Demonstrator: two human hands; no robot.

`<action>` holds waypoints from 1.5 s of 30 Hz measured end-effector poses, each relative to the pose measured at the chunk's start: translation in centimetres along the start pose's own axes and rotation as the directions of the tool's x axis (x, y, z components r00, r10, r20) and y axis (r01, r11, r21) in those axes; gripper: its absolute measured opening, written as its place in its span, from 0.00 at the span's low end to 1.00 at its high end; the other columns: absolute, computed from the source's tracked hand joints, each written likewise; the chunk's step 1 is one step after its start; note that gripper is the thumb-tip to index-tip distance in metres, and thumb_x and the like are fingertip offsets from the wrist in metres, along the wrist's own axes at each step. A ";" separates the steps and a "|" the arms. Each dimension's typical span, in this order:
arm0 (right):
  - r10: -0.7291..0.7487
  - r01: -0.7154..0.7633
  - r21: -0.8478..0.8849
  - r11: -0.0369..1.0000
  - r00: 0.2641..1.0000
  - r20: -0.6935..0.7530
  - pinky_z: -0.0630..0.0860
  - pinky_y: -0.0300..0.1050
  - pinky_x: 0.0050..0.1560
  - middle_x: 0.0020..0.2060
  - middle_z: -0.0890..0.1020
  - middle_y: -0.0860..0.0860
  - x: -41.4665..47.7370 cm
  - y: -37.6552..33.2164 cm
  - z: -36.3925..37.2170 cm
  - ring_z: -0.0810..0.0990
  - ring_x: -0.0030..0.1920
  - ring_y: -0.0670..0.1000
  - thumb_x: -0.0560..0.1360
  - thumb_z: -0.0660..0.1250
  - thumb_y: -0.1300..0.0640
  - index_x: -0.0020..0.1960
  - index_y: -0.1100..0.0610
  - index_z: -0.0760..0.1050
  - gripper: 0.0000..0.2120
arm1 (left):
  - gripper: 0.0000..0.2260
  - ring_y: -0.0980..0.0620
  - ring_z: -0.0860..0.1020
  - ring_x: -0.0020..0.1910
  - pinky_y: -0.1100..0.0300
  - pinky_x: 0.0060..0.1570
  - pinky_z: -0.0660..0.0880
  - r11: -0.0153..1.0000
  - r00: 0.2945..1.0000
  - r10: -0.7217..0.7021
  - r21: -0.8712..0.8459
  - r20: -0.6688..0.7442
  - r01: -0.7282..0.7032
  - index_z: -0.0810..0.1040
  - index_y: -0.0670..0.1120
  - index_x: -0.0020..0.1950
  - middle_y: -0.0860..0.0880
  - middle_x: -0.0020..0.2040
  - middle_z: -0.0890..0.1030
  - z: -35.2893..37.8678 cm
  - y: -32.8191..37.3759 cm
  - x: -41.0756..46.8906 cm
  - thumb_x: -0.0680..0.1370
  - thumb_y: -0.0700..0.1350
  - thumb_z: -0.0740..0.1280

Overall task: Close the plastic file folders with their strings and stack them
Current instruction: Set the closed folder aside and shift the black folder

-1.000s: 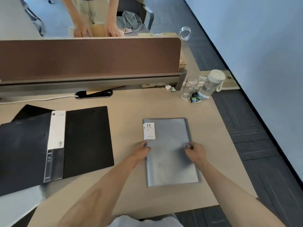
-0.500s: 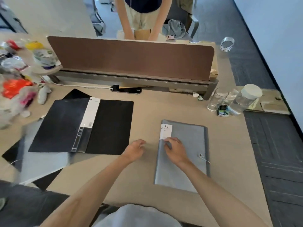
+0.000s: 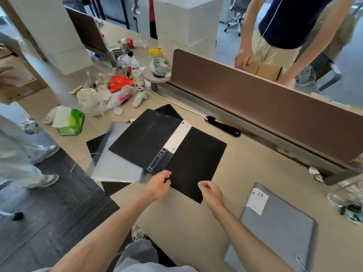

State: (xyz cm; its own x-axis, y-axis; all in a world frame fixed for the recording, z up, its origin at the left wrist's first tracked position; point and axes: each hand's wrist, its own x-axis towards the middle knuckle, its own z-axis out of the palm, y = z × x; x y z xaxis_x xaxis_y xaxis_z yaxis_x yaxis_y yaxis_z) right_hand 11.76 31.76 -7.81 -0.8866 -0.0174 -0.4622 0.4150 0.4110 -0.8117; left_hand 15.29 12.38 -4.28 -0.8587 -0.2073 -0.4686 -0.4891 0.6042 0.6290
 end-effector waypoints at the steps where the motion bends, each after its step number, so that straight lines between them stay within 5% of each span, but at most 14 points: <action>1: 0.024 -0.024 -0.013 1.000 1.000 -0.007 0.71 0.37 0.46 0.48 0.82 0.52 0.7 -0.4 0.8 0.78 0.46 0.48 0.76 0.65 0.55 0.52 0.59 0.80 0.10 | 0.18 0.48 0.70 0.69 0.56 0.69 0.65 1.000 1.000 0.009 0.020 0.009 -0.010 0.69 0.45 0.70 0.47 0.69 0.73 -0.8 -0.5 0.8 0.80 0.40 0.58; 6: 0.175 -0.194 -0.065 0.979 0.960 -0.220 0.74 0.47 0.61 0.62 0.78 0.55 4.2 -1.3 2.9 0.76 0.61 0.56 0.76 0.65 0.53 0.62 0.58 0.75 0.17 | 0.19 0.49 0.69 0.68 0.56 0.68 0.65 0.985 0.988 0.120 0.111 0.101 -0.131 0.69 0.48 0.70 0.48 0.70 0.71 -4.1 -1.9 6.0 0.79 0.46 0.61; 9: 0.266 -0.293 -0.045 0.955 0.912 -0.311 0.72 0.50 0.64 0.66 0.74 0.56 5.4 -1.8 3.7 0.74 0.65 0.57 0.77 0.65 0.53 0.66 0.58 0.72 0.19 | 0.23 0.47 0.57 0.76 0.51 0.75 0.56 0.919 0.973 0.214 0.319 0.089 -0.231 0.64 0.51 0.73 0.48 0.77 0.60 -5.8 -2.4 9.8 0.79 0.51 0.61; 12: 0.307 -0.331 0.001 0.944 0.876 -0.371 0.71 0.50 0.64 0.66 0.73 0.57 6.6 -2.2 4.5 0.73 0.65 0.58 0.77 0.65 0.54 0.67 0.59 0.71 0.20 | 0.28 0.45 0.41 0.78 0.43 0.74 0.46 0.768 0.947 0.266 0.555 0.179 -0.320 0.52 0.56 0.77 0.49 0.79 0.42 -7.0 -4.2 12.9 0.79 0.55 0.59; 15: 0.372 -0.347 0.139 0.928 0.822 -0.431 0.74 0.49 0.57 0.57 0.79 0.57 7.6 -2.6 5.0 0.78 0.58 0.60 0.75 0.66 0.54 0.59 0.61 0.76 0.16 | 0.30 0.45 0.38 0.78 0.42 0.74 0.47 0.700 0.921 0.216 0.606 0.325 -0.378 0.44 0.58 0.77 0.51 0.79 0.39 -7.7 -6.8 14.7 0.80 0.57 0.57; 18: 0.457 -0.382 0.252 0.889 0.772 -0.442 0.78 0.54 0.54 0.46 0.82 0.56 8.3 -2.3 4.7 0.80 0.48 0.58 0.73 0.67 0.51 0.46 0.58 0.78 0.10 | 0.31 0.45 0.38 0.77 0.43 0.74 0.49 0.666 0.898 0.236 0.611 0.371 -0.428 0.42 0.59 0.77 0.52 0.79 0.39 -8.7 -7.6 15.9 0.80 0.57 0.57; 21: 0.538 -0.410 0.370 0.834 0.755 -0.375 0.77 0.54 0.54 0.43 0.82 0.53 9.1 -2.6 4.6 0.77 0.40 0.52 0.73 0.68 0.51 0.47 0.59 0.78 0.11 | 0.32 0.45 0.39 0.78 0.43 0.74 0.54 0.640 0.881 0.242 0.616 0.407 -0.460 0.42 0.59 0.77 0.52 0.79 0.40 -9.3 -7.4 16.6 0.80 0.56 0.58; 26: 0.582 -0.439 0.456 0.775 0.777 -0.242 0.78 0.51 0.49 0.46 0.81 0.54 9.1 -3.7 3.8 0.79 0.48 0.56 0.72 0.70 0.51 0.51 0.61 0.76 0.15 | 0.36 0.44 0.40 0.78 0.43 0.73 0.57 0.595 0.864 0.203 0.642 0.461 -0.483 0.42 0.59 0.77 0.51 0.79 0.40 -9.8 -7.0 17.0 0.77 0.58 0.62; 32: 0.435 -0.319 0.469 0.824 0.886 -0.162 0.77 0.52 0.57 0.54 0.80 0.52 7.0 -4.2 2.8 0.79 0.54 0.54 0.77 0.66 0.57 0.57 0.58 0.73 0.10 | 0.34 0.45 0.38 0.78 0.40 0.74 0.47 0.669 0.871 0.178 0.593 0.458 -0.449 0.45 0.57 0.77 0.50 0.79 0.40 -9.7 -6.4 16.4 0.78 0.54 0.62; 38: 0.187 -0.123 0.458 0.880 0.978 -0.098 0.72 0.53 0.66 0.61 0.79 0.48 4.7 -6.4 1.1 0.77 0.62 0.50 0.78 0.59 0.66 0.63 0.52 0.72 0.17 | 0.28 0.46 0.49 0.78 0.47 0.75 0.54 0.886 0.962 0.152 0.401 0.228 -0.235 0.55 0.53 0.77 0.49 0.79 0.51 -10.7 -3.5 13.9 0.79 0.52 0.62; 45: -0.095 0.106 0.583 0.805 0.994 -0.049 0.76 0.40 0.53 0.57 0.81 0.44 2.2 -9.7 -2.3 0.79 0.57 0.45 0.79 0.58 0.68 0.58 0.47 0.72 0.18 | 0.35 0.47 0.66 0.71 0.50 0.71 0.64 0.962 0.966 0.257 -0.089 -0.016 -0.258 0.57 0.48 0.77 0.47 0.73 0.66 -15.5 4.0 9.8 0.75 0.54 0.69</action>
State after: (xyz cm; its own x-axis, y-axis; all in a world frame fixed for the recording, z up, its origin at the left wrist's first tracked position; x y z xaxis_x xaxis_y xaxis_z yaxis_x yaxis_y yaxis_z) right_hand 5.33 29.79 -0.10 -0.9311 -0.0121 -0.3646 0.3593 -0.2028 -0.9109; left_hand 2.50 0.82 3.30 -0.9580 -0.0575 -0.2809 -0.2630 0.5662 0.7812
